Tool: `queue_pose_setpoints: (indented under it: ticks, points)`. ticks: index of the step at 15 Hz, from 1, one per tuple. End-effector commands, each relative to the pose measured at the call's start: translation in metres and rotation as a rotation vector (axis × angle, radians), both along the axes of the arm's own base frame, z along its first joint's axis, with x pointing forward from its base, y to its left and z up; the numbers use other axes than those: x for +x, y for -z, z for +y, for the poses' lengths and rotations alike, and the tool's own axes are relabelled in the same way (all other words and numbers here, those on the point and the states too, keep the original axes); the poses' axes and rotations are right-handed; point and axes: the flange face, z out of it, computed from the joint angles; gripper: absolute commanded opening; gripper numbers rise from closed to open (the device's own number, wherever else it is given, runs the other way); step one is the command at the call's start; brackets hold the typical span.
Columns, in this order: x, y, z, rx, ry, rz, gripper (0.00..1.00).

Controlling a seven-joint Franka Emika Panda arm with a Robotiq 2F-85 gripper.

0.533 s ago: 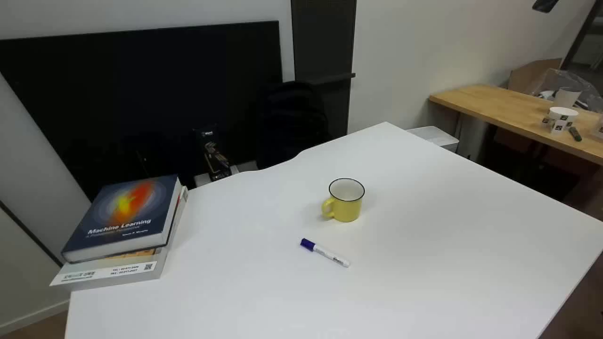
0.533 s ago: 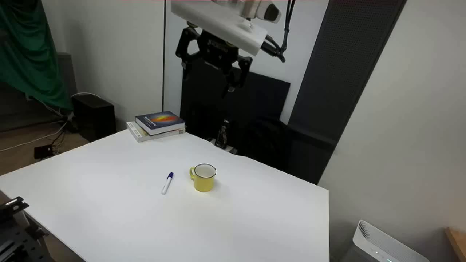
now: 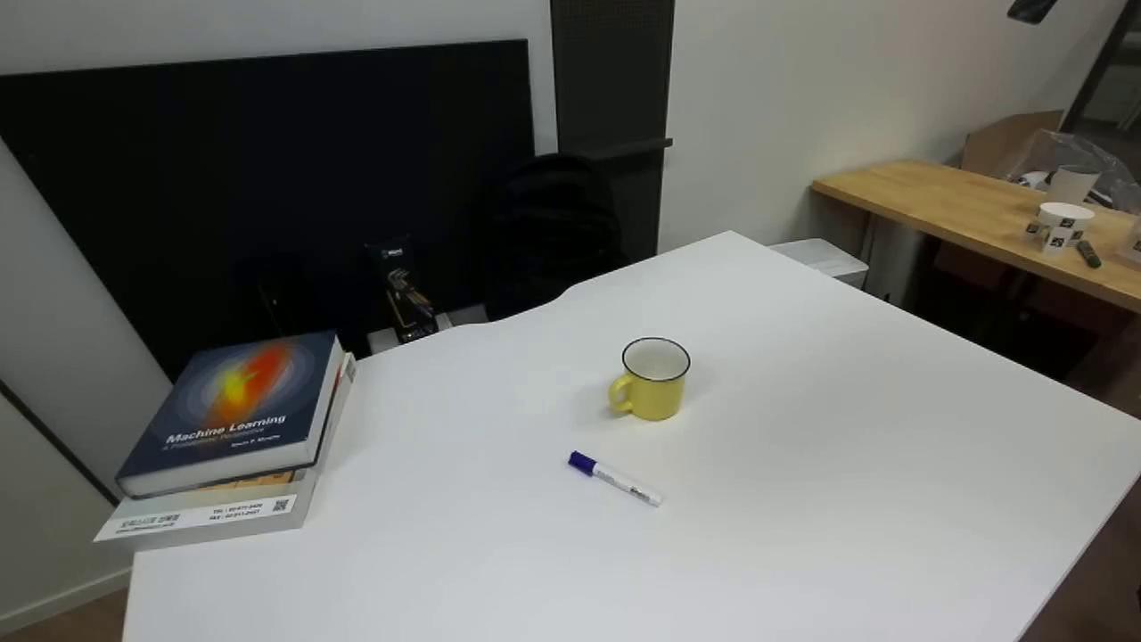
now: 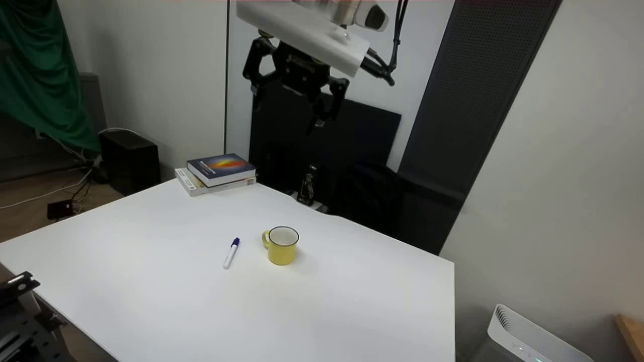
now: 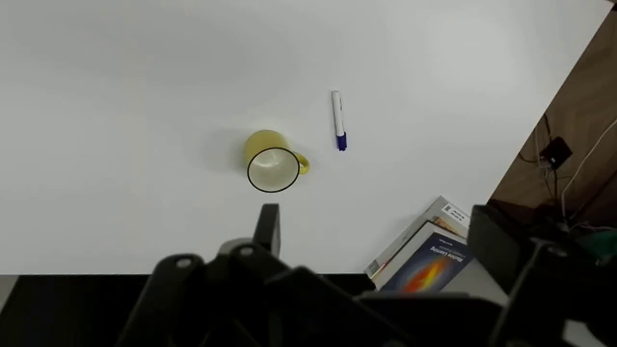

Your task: Put the marker in the mug

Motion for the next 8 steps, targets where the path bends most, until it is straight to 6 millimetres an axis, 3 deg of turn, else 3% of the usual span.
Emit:
queue_pose_setpoints:
  ticks: [1, 5, 8]
  points:
    - [0.000, 0.000, 0.000, 0.000, 0.000, 0.001, 1.00]
    - [0.000, 0.000, 0.000, 0.000, 0.000, 0.001, 1.00]
    - [0.003, 0.023, 0.019, -0.031, -0.049, 0.046, 1.00]
